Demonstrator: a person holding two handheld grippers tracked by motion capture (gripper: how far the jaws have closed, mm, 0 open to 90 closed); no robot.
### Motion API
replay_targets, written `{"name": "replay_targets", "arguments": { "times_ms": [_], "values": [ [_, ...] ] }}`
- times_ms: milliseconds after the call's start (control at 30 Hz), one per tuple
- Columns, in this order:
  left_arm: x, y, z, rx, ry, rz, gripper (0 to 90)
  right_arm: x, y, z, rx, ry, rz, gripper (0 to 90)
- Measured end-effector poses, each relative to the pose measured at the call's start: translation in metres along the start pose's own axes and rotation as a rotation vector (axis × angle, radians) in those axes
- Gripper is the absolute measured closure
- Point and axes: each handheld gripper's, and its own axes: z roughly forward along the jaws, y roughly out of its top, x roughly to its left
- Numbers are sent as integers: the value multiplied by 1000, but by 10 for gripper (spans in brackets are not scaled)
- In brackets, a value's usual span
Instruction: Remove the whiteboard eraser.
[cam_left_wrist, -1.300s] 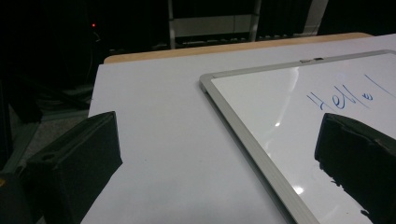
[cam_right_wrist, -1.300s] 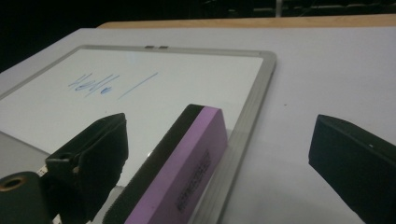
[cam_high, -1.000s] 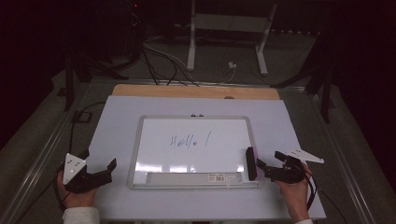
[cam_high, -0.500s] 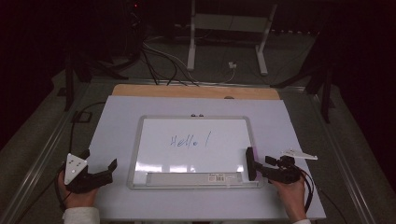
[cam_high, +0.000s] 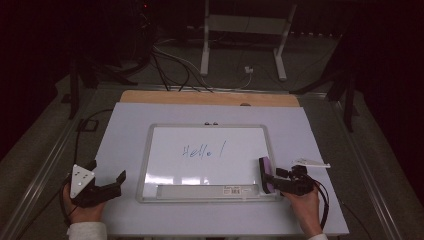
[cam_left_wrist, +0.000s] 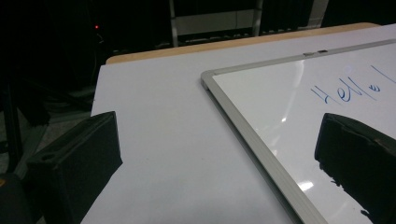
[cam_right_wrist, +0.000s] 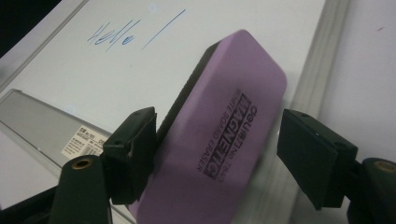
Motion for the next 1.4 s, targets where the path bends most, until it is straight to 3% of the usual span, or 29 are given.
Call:
{"name": "replay_targets", "arguments": {
  "times_ms": [400,633,967,1167,1400],
  "values": [
    [0,0,0,-1,4,4,13,5,0,10,49,28,19,294],
    [0,1,-1,-3,6,5,13,6,1,11,62,32,28,370],
    [0,1,-1,-5,9,5,13,8,5,20,82,24,20,411],
    [0,0,-1,-7,12,3,13,12,11,25,92,-18,2,411],
    [0,0,-2,-5,14,3,13,11,17,32,89,-26,0,412]
  ]
}}
